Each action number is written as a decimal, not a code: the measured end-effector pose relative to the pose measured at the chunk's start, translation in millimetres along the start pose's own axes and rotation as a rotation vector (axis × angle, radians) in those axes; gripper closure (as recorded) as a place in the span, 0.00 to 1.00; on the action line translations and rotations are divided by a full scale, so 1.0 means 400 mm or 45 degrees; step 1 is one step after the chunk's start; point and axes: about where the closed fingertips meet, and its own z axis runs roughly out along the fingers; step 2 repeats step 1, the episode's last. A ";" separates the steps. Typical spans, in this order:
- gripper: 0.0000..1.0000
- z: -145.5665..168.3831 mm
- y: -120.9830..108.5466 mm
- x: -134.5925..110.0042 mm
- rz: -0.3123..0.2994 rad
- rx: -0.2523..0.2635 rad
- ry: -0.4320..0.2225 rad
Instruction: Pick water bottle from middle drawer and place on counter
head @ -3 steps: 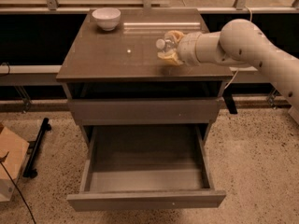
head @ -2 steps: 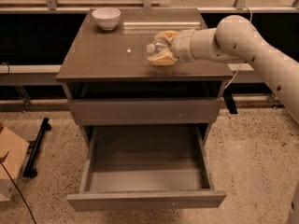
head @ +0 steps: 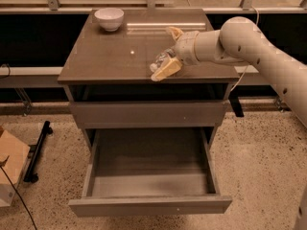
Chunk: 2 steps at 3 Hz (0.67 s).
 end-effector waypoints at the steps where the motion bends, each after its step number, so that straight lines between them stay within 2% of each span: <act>1: 0.00 0.000 0.000 0.000 0.000 0.000 0.000; 2: 0.00 0.000 0.000 0.000 0.000 0.000 0.000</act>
Offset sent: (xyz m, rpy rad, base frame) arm 0.0000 0.0000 0.0000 0.0000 0.0000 0.0000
